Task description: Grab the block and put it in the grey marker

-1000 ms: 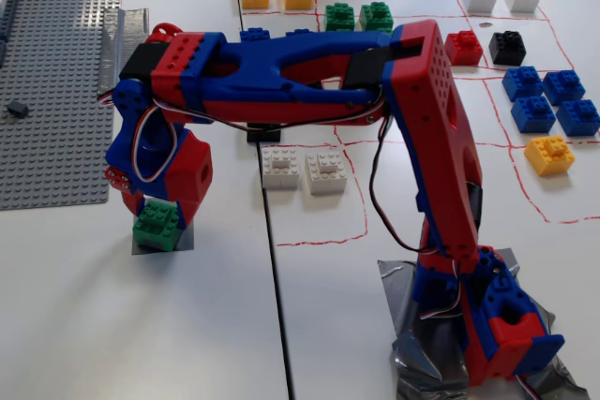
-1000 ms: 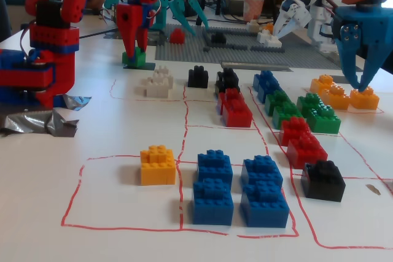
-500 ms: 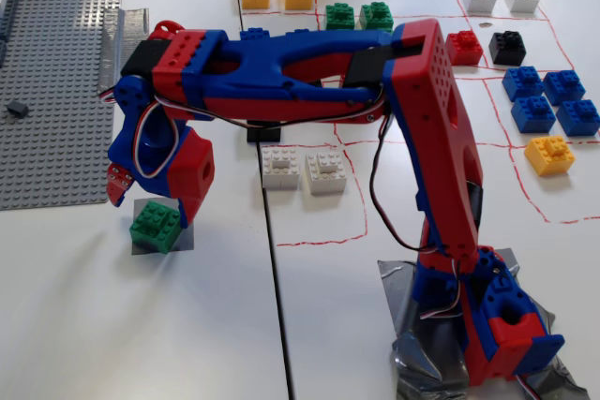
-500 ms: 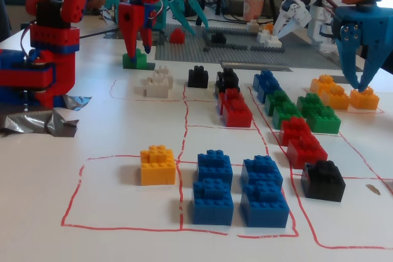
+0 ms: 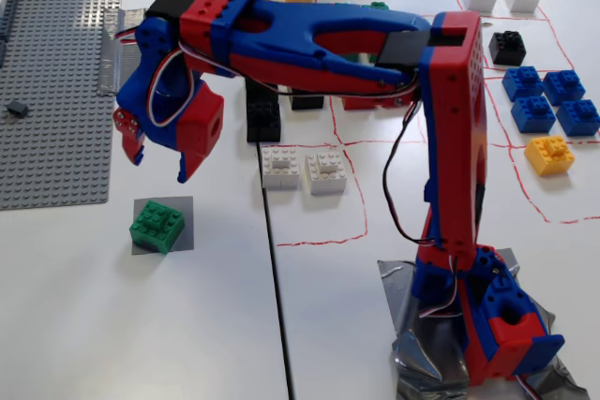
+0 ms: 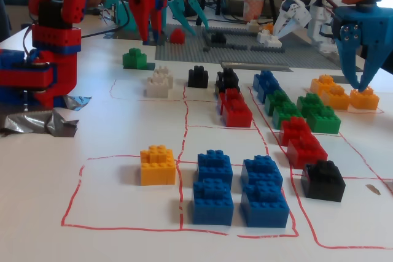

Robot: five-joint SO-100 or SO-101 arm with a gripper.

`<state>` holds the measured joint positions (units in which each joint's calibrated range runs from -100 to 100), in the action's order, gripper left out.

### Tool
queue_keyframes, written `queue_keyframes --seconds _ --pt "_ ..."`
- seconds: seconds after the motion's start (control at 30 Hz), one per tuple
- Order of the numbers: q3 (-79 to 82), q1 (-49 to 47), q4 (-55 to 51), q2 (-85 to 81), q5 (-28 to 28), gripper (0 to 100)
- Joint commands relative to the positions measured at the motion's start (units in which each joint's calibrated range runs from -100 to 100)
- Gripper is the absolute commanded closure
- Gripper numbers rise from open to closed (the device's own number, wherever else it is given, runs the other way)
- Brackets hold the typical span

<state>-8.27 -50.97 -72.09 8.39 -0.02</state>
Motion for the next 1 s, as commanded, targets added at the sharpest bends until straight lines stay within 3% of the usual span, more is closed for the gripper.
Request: queue_keyframes --seconds 0.0,0.23,0.6,0.97 --pt "-3.36 1.71 -0.89 -8.14 -0.49 92" --pt "-3.54 2.39 -5.03 -12.43 0.00 100" --pt "-5.00 5.63 -11.77 -18.78 0.73 100" --pt "-4.63 16.82 -15.01 -23.73 1.61 100"
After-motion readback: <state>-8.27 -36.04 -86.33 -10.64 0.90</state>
